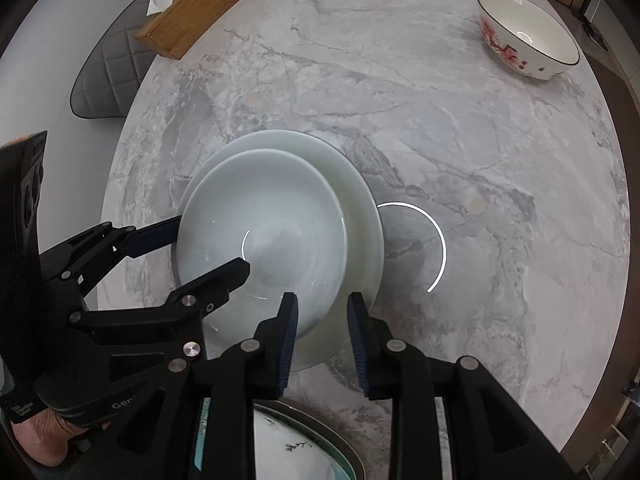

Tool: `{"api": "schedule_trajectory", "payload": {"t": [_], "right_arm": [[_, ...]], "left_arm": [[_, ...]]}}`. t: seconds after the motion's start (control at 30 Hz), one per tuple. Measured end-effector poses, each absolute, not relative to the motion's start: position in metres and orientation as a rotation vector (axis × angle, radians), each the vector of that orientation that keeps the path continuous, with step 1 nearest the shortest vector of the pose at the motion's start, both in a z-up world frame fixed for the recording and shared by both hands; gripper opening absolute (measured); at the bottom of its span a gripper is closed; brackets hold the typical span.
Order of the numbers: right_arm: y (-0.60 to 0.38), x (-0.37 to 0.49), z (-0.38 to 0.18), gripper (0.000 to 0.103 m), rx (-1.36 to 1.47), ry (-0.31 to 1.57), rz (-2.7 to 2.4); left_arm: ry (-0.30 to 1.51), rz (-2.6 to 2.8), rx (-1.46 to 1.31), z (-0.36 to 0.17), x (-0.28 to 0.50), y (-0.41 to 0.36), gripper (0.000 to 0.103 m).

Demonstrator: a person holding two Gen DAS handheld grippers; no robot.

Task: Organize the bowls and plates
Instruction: 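Move both grippers to the white bowl with the dark rim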

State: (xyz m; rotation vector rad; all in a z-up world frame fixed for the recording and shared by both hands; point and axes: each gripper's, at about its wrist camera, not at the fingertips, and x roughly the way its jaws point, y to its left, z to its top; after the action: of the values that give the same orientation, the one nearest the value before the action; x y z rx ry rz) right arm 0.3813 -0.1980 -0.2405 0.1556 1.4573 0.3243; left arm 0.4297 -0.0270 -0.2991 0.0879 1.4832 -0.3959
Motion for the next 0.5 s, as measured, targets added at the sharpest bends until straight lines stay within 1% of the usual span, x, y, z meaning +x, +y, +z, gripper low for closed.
{"api": "schedule_trajectory", "payload": {"t": [0.03,0.07,0.1,0.13,0.2,0.23,0.27,0.37,0.43,0.5], "right_arm": [[-0.203,0.379,-0.235,0.040,0.175,1.444,0.332],[-0.210,0.378,-0.228,0.043,0.201,1.427,0.339],[-0.217,0.378,-0.222,0.043,0.231,1.407,0.347],[-0.225,0.379,-0.215,0.044,0.263,1.383,0.356],[-0.249,0.387,-0.202,0.051,0.309,1.335,0.340],[-0.262,0.393,-0.198,0.060,0.325,1.305,0.320],[-0.276,0.401,-0.194,0.065,0.340,1.275,0.288],[-0.323,0.427,-0.192,0.068,0.406,1.223,0.192],[-0.351,0.444,-0.197,0.073,0.445,1.195,0.153],[-0.377,0.463,-0.204,0.073,0.467,1.171,0.105]], "left_arm": [[1.484,-0.400,0.079,-0.294,0.429,-0.026,0.079],[1.484,-0.412,0.054,-0.289,0.430,-0.024,0.083],[1.479,-0.425,0.027,-0.281,0.432,-0.021,0.085],[1.472,-0.436,0.010,-0.275,0.434,-0.019,0.085],[1.448,-0.460,-0.023,-0.260,0.448,-0.018,0.085],[1.430,-0.460,-0.027,-0.254,0.458,-0.020,0.085],[1.409,-0.460,-0.022,-0.247,0.471,-0.024,0.085],[1.344,-0.478,-0.044,-0.234,0.518,-0.042,0.086],[1.322,-0.467,-0.026,-0.235,0.553,-0.062,0.090],[1.319,-0.483,-0.023,-0.241,0.585,-0.086,0.092]]}}
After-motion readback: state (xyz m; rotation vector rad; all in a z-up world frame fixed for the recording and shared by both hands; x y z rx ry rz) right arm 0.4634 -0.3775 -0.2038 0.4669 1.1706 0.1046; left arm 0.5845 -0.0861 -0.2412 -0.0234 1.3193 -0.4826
